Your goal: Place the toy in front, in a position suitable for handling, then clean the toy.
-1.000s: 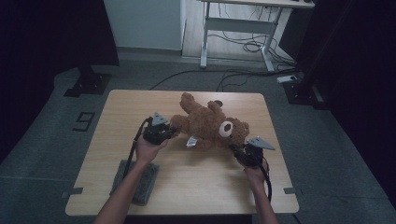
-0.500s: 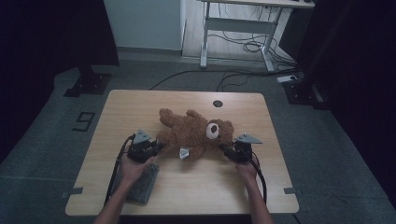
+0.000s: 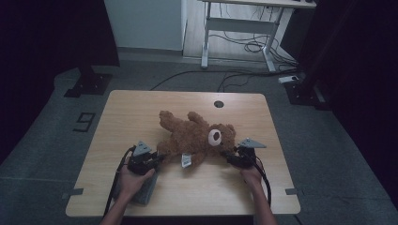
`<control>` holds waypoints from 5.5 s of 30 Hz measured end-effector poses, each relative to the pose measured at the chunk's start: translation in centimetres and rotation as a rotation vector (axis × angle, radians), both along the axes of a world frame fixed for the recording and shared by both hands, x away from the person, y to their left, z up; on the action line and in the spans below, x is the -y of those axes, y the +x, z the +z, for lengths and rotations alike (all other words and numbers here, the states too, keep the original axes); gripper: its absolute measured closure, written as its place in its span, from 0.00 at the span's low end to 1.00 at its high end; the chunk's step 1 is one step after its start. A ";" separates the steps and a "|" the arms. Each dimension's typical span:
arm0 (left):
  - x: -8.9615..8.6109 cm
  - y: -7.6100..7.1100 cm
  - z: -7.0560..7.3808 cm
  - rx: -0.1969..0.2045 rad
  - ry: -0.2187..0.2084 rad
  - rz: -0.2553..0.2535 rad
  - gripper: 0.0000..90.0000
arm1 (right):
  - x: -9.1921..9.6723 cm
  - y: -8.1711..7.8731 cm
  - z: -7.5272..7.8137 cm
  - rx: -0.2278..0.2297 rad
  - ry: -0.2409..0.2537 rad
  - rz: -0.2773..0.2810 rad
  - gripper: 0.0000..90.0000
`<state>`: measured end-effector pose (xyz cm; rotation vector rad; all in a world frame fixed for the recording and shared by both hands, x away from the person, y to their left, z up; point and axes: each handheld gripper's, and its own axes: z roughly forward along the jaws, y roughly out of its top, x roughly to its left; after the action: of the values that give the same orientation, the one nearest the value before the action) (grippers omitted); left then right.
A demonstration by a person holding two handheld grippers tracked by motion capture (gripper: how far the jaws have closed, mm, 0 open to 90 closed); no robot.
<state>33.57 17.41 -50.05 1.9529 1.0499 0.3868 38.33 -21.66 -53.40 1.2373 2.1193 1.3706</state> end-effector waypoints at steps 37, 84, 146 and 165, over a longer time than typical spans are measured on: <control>-3.1 -4.8 -1.6 -0.088 0.121 0.059 0.23 | 0.4 -0.5 -0.3 -0.011 0.017 -0.019 0.53; -6.8 -6.2 -1.5 -0.032 0.045 0.139 0.82 | 0.7 -0.6 -0.6 -0.033 0.035 -0.009 0.52; 11.9 3.7 0.7 -0.006 -0.005 -0.200 0.83 | 1.1 -0.4 -1.0 -0.034 0.045 0.043 0.59; 7.8 2.1 0.5 0.012 -0.008 -0.142 0.84 | 1.5 -0.2 -1.2 -0.042 0.057 0.068 0.64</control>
<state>35.66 9.59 -49.53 2.0016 0.8981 0.3146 38.09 -23.20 -54.56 1.2364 2.1839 1.4546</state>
